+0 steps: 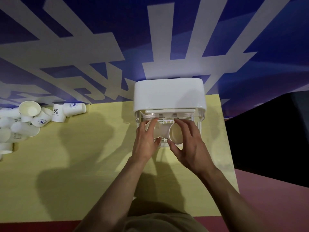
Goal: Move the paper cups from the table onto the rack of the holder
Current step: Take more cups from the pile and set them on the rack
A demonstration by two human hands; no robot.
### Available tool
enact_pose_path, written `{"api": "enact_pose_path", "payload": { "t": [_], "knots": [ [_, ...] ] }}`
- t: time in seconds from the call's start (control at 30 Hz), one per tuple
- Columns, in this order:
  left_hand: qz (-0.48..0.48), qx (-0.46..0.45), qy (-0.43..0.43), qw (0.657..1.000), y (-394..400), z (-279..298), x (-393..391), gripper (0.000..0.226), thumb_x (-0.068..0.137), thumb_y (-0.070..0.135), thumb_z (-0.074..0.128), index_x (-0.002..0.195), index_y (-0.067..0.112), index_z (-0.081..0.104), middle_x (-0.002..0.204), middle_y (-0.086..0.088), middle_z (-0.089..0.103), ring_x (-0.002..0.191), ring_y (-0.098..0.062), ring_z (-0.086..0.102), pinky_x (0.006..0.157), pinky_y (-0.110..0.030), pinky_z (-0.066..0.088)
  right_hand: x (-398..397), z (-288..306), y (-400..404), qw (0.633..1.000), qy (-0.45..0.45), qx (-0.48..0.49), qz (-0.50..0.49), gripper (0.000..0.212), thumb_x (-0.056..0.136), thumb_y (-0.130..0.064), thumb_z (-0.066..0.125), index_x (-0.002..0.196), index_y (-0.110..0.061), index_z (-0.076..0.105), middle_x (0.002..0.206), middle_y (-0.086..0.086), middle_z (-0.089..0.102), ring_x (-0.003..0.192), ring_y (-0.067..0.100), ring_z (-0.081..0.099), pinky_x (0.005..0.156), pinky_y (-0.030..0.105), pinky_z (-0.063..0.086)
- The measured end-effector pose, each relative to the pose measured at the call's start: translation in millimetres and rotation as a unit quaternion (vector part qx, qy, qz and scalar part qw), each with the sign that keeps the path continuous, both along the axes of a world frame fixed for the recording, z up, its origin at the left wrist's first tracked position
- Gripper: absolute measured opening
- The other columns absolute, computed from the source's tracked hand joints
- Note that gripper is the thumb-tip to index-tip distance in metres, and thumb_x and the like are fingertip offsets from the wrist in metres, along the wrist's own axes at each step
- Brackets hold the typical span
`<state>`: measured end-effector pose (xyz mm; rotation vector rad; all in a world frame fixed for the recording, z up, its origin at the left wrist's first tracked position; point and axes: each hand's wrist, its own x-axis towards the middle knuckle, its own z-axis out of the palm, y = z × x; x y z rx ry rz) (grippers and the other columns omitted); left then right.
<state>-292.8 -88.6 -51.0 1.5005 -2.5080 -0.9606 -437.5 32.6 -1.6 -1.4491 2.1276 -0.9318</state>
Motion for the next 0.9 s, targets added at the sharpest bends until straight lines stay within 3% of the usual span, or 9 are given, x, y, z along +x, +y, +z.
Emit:
{"api": "enact_pose_path", "payload": {
  "t": [0.23, 0.37, 0.47, 0.77, 0.9],
  "knots": [
    [0.019, 0.000, 0.026, 0.999, 5.8, 11.3, 16.2, 0.092, 0.078, 0.021, 0.086, 0.149, 0.034, 0.030, 0.146, 0.000, 0.038, 0.129, -0.028, 0.046, 0.101, -0.042, 0.049, 11.2, 5.8, -15.5, 0.998, 0.027, -0.015, 0.055, 0.065, 0.095, -0.047, 0.067, 0.151, -0.028, 0.040, 0.150, -0.009, 0.040, 0.132, 0.012, 0.049, 0.089, 0.028, 0.057],
    [0.039, -0.008, 0.041, 0.998, 10.3, 16.0, 36.7, 0.083, 0.082, 0.025, 0.083, 0.147, 0.035, 0.032, 0.143, 0.003, 0.039, 0.131, -0.022, 0.045, 0.099, -0.035, 0.047, 19.8, -0.2, -27.0, 0.993, 0.070, 0.004, 0.092, 0.064, 0.096, -0.046, 0.067, 0.151, -0.022, 0.044, 0.148, -0.001, 0.044, 0.131, 0.021, 0.052, 0.078, 0.036, 0.060],
    [0.058, -0.015, 0.045, 0.997, 14.5, 20.2, 56.4, 0.073, 0.087, 0.029, 0.076, 0.147, 0.034, 0.034, 0.142, 0.003, 0.039, 0.130, -0.021, 0.045, 0.099, -0.037, 0.049, 26.4, -9.4, -40.4, 0.987, 0.108, 0.035, 0.117, 0.065, 0.095, -0.043, 0.069, 0.150, -0.020, 0.046, 0.145, 0.003, 0.048, 0.126, 0.026, 0.054, 0.076, 0.043, 0.060],
    [0.099, -0.001, 0.015, 0.995, 23.6, 29.6, 106.4, 0.074, 0.089, 0.027, 0.074, 0.148, 0.037, 0.030, 0.145, 0.005, 0.035, 0.130, -0.019, 0.044, 0.094, -0.034, 0.049, 40.7, -35.1, -70.7, 0.973, 0.141, 0.131, 0.125, 0.071, 0.087, -0.039, 0.078, 0.147, -0.011, 0.052, 0.146, 0.013, 0.054, 0.129, 0.038, 0.049, 0.105, 0.045, 0.043],
    [0.106, 0.001, 0.017, 0.994, 26.2, 34.2, 126.5, 0.073, 0.090, 0.027, 0.073, 0.149, 0.035, 0.031, 0.143, 0.004, 0.037, 0.127, -0.019, 0.046, 0.095, -0.035, 0.051, 48.1, -31.1, -69.0, 0.975, 0.135, 0.137, 0.113, 0.074, 0.085, -0.040, 0.080, 0.145, -0.006, 0.052, 0.144, 0.020, 0.052, 0.122, 0.044, 0.052, 0.100, 0.051, 0.047]
  ]
}}
